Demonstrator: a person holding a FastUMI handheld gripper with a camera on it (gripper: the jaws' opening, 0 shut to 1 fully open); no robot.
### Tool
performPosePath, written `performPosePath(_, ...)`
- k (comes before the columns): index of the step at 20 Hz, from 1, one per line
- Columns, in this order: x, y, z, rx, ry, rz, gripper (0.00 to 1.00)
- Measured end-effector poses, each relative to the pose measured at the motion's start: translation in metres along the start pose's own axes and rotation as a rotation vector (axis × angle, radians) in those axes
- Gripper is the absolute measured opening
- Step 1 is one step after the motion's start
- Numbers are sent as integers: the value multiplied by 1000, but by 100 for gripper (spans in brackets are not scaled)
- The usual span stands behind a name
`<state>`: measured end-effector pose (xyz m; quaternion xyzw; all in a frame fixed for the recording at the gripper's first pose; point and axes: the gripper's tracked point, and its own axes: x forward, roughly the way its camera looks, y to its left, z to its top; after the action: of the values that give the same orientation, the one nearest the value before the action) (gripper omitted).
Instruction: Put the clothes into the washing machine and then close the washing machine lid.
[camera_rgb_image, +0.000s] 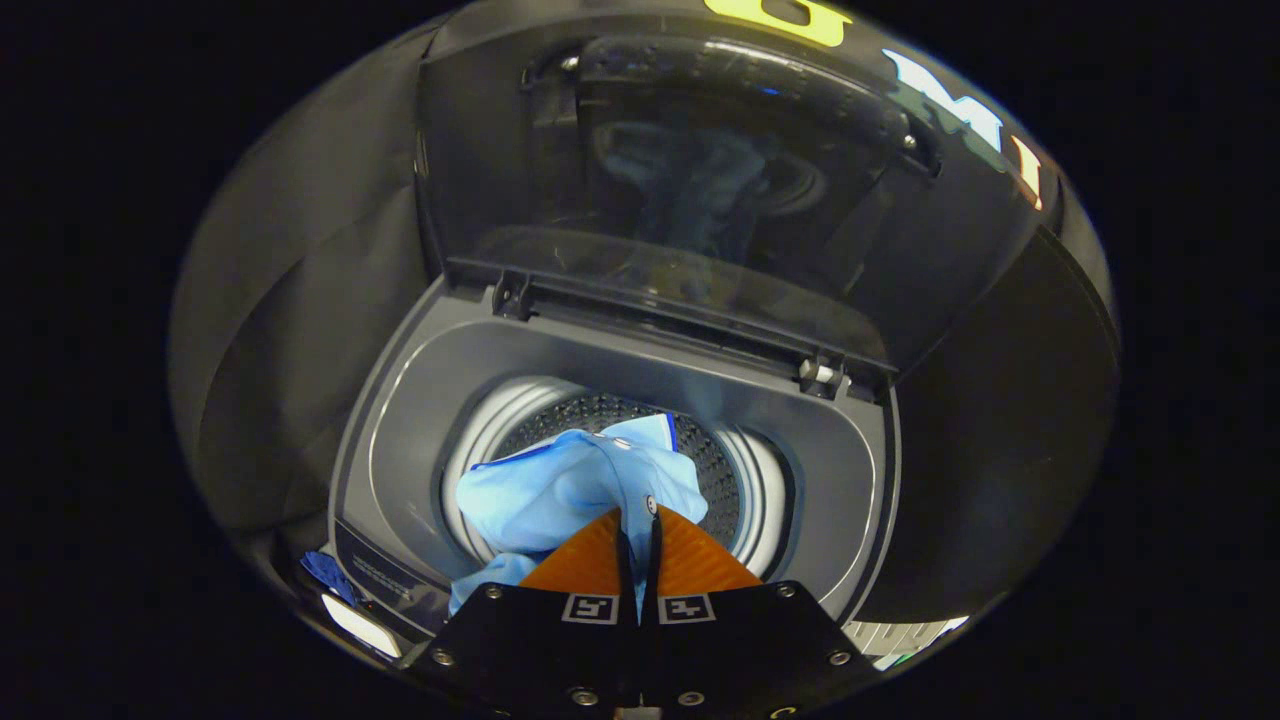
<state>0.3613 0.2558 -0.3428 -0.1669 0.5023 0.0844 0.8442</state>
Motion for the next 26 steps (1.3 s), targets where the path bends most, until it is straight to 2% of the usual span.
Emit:
performPosePath(5, 13, 1, -10, 91, 37, 24, 1)
performPosePath(11, 22, 1, -23, 107, 71, 7, 1)
performPosePath(17, 21, 4, -28, 150, 70, -9, 10)
performPosePath(20, 16, 5, -19, 158, 20, 7, 53)
performPosePath(23, 5, 3, -9, 259, -18, 13, 96)
performPosePath(26, -14, -6, 6, 306, -96, -3, 96)
